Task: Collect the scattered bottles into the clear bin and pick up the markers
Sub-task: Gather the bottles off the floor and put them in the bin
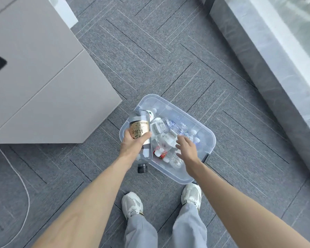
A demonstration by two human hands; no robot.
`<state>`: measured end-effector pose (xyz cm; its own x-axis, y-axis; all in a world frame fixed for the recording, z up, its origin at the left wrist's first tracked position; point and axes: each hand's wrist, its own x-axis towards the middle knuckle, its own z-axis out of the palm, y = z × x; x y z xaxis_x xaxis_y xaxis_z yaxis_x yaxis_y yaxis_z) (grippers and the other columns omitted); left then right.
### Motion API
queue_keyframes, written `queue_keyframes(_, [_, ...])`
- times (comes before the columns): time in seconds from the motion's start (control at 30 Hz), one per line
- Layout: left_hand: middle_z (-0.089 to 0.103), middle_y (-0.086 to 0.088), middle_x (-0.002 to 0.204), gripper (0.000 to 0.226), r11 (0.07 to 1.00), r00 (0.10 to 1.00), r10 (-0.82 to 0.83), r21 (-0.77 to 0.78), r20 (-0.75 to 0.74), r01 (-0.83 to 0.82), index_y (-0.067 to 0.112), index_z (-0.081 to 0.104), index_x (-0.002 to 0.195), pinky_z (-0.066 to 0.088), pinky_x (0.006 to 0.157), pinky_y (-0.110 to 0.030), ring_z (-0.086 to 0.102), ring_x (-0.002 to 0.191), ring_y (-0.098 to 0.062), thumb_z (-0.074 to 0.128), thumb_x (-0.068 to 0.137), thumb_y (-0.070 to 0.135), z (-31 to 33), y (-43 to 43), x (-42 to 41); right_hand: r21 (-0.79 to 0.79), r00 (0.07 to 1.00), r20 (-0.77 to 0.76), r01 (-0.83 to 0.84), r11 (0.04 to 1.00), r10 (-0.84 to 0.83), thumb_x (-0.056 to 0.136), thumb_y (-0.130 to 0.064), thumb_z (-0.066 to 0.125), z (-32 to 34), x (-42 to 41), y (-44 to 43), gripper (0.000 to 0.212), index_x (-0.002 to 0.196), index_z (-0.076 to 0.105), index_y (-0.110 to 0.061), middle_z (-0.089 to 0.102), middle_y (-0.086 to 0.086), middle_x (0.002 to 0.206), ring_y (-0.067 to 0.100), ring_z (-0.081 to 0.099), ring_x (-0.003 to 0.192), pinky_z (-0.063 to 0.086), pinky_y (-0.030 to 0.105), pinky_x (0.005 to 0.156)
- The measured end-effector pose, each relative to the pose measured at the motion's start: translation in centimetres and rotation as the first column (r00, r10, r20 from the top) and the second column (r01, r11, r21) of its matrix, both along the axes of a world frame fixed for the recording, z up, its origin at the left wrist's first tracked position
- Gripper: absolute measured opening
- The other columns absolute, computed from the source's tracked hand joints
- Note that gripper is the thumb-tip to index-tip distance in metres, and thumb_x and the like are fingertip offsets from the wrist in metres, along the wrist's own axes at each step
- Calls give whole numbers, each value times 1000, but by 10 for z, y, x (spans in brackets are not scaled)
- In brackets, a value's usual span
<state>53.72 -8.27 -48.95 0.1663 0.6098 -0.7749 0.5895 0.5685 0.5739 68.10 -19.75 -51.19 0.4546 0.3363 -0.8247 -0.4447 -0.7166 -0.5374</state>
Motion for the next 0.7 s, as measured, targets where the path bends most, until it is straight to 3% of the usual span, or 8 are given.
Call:
queue_keyframes(0.2, [51,0,116,75,995,999,-12,-99,31,15,22,34,138,34,88,-35,48,104,-19,68,80,54,32,-15,16,58,996,-56,75,995,-72,103,-44,43,35,7,-17,50,141,48,-12,55,6,137,21,55,120,45,44,106])
queue_keyframes(0.3, [54,5,111,73,980,990,-48,-186,133,73,23,30,142,30,95,-34,53,98,-14,58,85,58,45,-32,36,110,997,-73,-20,994,28,104,-49,36,48,11,-17,52,143,46,-16,55,8,139,22,55,121,46,42,102])
queue_keyframes(0.37, [61,3,123,76,953,960,-103,-251,262,171,28,36,142,36,106,-42,61,106,-19,46,82,73,52,-45,51,174,982,-119,-128,976,150,103,-55,30,58,11,-12,53,131,57,-19,64,10,125,22,63,109,51,40,93])
queue_keyframes(0.43, [62,-1,130,74,929,932,-123,-291,341,229,32,41,142,39,108,-51,59,119,-21,28,85,77,56,-53,59,209,977,-155,-110,972,144,98,-63,35,63,15,-8,59,118,64,-16,73,12,106,26,70,94,57,43,86])
queue_keyframes(0.53, [43,2,150,69,923,928,-175,-274,328,271,42,34,147,18,117,-56,37,137,-15,12,90,74,57,-51,57,242,987,-127,-67,968,100,91,-57,57,69,24,-10,52,118,62,-13,75,11,99,22,73,81,59,34,67])
queue_keyframes(0.6, [25,4,160,71,904,918,-259,-258,300,340,43,23,150,6,118,-57,27,138,-8,7,89,75,57,-48,54,239,988,-95,-93,967,119,89,-50,65,71,26,-12,46,116,60,-13,73,10,97,16,72,75,58,29,62])
queue_keyframes(0.7, [18,6,161,68,917,932,-268,-234,243,324,32,23,153,6,118,-52,19,146,-16,4,96,63,64,-41,51,198,996,-56,-59,978,71,88,-47,68,67,28,-17,44,116,59,-15,71,7,95,11,70,68,56,24,57])
